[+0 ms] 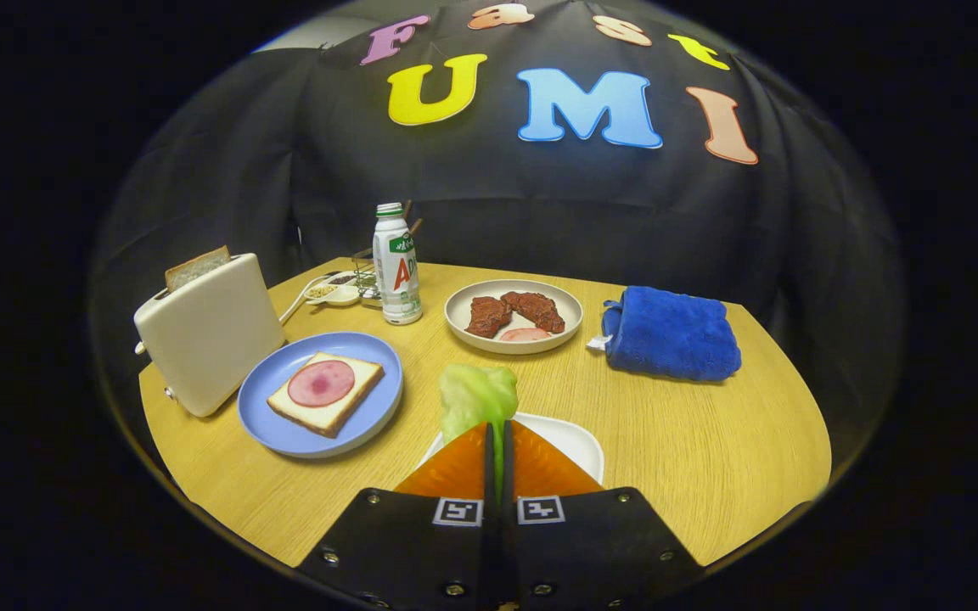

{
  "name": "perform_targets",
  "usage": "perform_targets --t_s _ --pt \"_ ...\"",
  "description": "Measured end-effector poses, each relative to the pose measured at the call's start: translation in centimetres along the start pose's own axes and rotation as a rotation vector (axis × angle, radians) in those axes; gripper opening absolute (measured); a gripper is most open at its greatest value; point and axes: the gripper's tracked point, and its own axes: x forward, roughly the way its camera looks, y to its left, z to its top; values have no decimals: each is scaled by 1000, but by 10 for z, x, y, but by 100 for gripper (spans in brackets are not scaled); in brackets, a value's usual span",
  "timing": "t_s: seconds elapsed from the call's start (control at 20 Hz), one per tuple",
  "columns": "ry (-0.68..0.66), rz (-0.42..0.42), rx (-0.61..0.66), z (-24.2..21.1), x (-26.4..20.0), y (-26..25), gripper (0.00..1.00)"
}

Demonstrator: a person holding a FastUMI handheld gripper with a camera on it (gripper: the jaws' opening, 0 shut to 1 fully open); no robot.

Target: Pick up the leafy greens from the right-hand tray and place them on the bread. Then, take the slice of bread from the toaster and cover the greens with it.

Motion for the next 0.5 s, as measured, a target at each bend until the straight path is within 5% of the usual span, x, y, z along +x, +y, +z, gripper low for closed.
perform_targets --t_s 0.5 --pt "-50 89 -41 29 16 46 1"
